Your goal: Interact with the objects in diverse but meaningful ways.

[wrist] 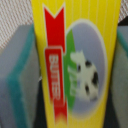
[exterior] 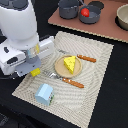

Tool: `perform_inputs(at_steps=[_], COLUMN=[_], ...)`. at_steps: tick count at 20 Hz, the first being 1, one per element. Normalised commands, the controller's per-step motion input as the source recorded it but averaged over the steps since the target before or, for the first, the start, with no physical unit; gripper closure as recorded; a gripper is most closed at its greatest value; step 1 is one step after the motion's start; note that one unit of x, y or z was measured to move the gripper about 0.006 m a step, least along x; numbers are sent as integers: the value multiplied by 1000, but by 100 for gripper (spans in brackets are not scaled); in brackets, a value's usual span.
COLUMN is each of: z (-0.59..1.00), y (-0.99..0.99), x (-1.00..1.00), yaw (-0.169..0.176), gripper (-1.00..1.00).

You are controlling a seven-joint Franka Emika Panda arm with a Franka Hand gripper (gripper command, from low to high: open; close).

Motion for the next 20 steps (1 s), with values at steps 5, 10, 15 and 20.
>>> perform_inputs(at_steps=[5,10,15,20], z=[-94,154,335,87], y=[89,190,759,705], x=[-220,-163,84,318], yaw=[0,0,19,27], gripper=[-100,-100,-100,-100])
